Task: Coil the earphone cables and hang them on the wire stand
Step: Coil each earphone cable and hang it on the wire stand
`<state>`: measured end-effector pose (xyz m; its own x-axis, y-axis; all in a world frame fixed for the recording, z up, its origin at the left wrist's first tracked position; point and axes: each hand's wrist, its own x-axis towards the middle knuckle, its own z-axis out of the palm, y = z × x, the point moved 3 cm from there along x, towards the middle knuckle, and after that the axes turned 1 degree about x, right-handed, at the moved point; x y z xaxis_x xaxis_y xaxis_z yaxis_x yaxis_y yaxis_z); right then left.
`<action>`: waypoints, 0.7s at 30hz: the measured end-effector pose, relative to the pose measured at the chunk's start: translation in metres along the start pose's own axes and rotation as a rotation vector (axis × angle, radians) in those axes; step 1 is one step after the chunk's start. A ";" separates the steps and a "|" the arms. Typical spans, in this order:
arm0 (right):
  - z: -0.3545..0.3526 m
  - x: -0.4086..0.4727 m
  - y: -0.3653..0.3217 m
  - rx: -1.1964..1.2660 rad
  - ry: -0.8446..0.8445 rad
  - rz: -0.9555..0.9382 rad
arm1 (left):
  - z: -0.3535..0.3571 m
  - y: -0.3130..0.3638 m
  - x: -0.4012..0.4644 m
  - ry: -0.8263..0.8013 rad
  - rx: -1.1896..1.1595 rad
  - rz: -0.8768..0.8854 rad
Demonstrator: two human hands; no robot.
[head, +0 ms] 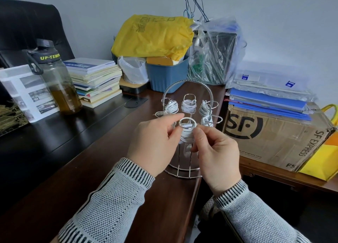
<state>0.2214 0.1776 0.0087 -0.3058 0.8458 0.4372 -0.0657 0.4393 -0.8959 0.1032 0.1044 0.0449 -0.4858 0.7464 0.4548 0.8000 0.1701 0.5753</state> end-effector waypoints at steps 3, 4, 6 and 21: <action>-0.001 -0.001 0.000 -0.012 0.002 -0.009 | -0.001 0.000 0.000 0.006 0.029 0.043; -0.001 -0.001 -0.001 -0.013 0.003 -0.014 | -0.002 0.001 0.000 0.015 0.043 0.054; -0.001 -0.001 -0.002 -0.033 0.004 -0.034 | -0.002 0.002 0.001 0.034 0.063 0.073; -0.005 -0.007 -0.009 -0.380 0.058 -0.361 | -0.002 -0.001 0.003 0.079 0.035 0.073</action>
<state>0.2287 0.1690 0.0137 -0.2738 0.6311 0.7257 0.1955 0.7754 -0.6005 0.1002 0.1048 0.0470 -0.4509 0.7047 0.5478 0.8455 0.1406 0.5151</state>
